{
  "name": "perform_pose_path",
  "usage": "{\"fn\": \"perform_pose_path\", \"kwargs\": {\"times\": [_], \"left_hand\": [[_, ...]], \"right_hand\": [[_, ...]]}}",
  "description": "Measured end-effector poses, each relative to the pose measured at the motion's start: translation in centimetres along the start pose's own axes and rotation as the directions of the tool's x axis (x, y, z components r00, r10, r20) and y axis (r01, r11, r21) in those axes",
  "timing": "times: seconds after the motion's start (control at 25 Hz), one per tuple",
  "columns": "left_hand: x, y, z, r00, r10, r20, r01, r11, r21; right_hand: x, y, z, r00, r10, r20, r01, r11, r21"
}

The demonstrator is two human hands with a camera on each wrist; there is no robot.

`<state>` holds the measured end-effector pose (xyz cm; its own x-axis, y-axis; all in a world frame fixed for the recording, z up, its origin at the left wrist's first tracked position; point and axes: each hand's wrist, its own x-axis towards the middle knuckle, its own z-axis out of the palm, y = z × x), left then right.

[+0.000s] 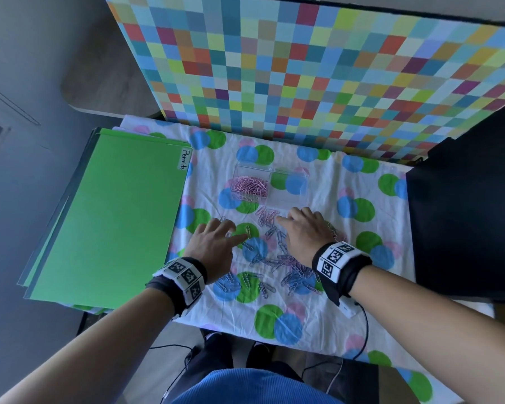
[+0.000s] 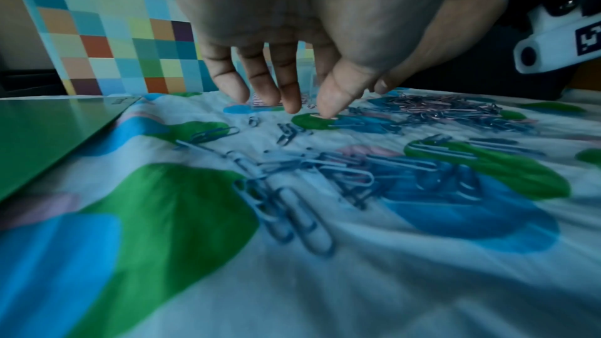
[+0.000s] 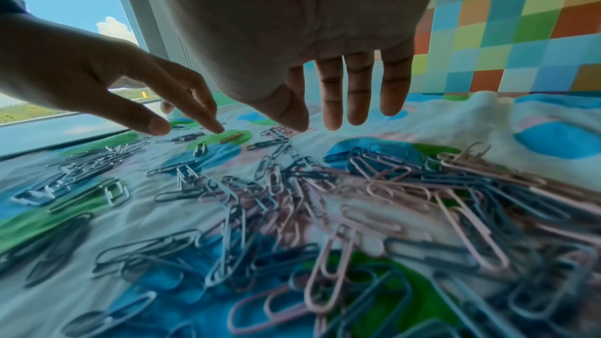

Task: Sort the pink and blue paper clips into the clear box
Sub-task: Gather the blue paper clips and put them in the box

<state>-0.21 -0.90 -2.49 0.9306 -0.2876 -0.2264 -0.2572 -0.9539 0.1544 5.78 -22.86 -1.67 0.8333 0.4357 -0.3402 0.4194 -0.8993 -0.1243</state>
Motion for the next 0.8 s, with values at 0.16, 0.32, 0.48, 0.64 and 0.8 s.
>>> {"fn": "perform_pose_path", "kwargs": {"times": [0.16,0.32,0.48,0.64,0.8], "left_hand": [[0.6,0.4,0.5,0.999,0.020,0.048,-0.021,0.999,0.031],[0.7,0.1,0.2,1.000,0.030,0.006,-0.030,1.000,0.001],[2.6,0.5,-0.3,1.000,0.024,0.011,-0.023,0.999,-0.034],[3.9,0.4,-0.4,0.999,0.017,0.052,-0.016,1.000,-0.021],[4.3,0.4,-0.3,0.995,-0.018,0.097,0.017,1.000,0.011]], "right_hand": [[0.4,0.0,0.3,0.998,-0.018,0.052,0.019,1.000,-0.009],[1.0,0.6,0.8,1.000,-0.016,-0.020,0.016,0.999,0.029],[1.4,0.9,0.7,0.999,0.000,-0.054,0.005,0.995,0.102],[2.1,0.4,0.3,0.999,0.029,-0.041,-0.023,0.990,0.138],[2.7,0.5,0.8,0.999,0.036,-0.013,-0.034,0.991,0.133]]}}
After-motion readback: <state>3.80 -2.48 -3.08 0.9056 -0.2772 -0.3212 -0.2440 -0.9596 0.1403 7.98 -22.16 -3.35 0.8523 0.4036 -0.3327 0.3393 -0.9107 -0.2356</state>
